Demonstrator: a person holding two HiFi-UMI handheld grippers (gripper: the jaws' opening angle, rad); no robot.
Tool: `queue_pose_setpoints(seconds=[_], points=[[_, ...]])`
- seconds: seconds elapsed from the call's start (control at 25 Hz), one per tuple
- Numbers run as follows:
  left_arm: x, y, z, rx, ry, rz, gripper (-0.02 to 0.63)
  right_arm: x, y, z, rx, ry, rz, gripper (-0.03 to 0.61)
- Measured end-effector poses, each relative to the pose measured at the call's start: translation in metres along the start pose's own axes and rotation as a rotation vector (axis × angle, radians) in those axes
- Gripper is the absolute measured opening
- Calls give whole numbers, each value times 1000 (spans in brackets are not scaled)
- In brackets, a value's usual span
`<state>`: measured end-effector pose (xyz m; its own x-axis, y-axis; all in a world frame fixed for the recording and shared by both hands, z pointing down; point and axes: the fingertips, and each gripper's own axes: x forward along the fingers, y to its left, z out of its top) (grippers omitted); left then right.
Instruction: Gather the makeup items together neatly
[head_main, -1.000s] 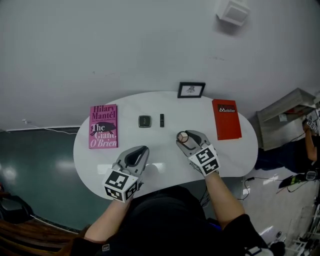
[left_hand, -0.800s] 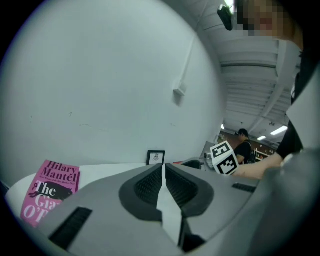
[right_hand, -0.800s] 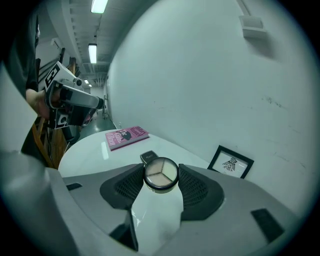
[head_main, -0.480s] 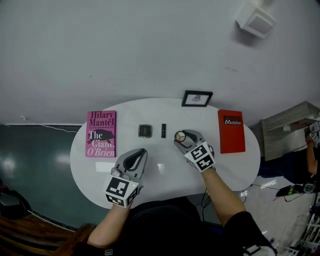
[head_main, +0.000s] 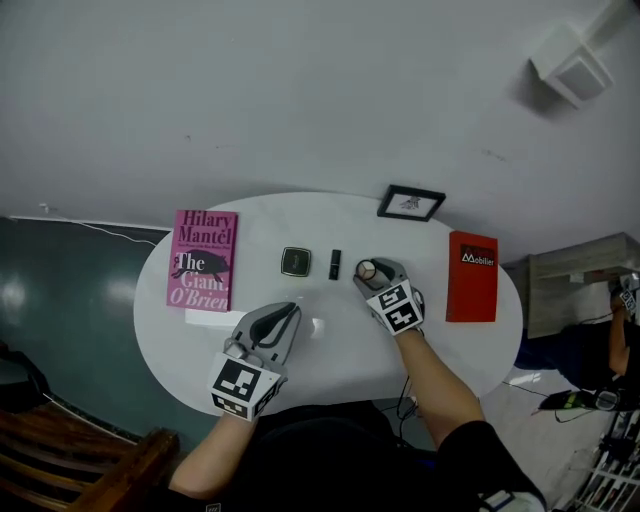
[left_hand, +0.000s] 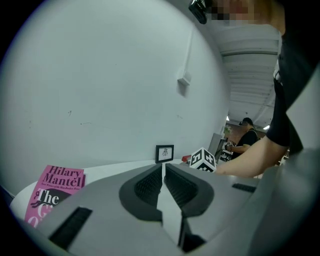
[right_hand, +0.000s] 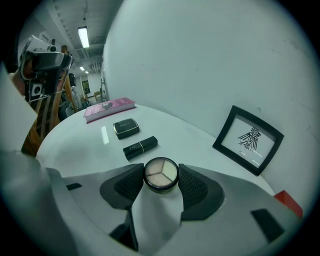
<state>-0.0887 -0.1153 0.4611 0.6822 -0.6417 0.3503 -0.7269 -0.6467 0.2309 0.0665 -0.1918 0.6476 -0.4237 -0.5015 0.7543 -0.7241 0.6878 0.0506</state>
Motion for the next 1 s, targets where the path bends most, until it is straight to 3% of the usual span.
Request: queue_pose_setpoints(seconds=[0.28, 0.56, 1.0], points=[[-1, 13, -5, -32, 15, 33, 31, 19, -4, -2, 23, 6, 14, 224], [-12, 14, 5, -18, 2, 46, 31, 7, -6, 11, 57, -76, 4, 233], [-88, 17, 13, 44, -77, 49, 31, -113, 28, 71, 151, -316, -97, 230]])
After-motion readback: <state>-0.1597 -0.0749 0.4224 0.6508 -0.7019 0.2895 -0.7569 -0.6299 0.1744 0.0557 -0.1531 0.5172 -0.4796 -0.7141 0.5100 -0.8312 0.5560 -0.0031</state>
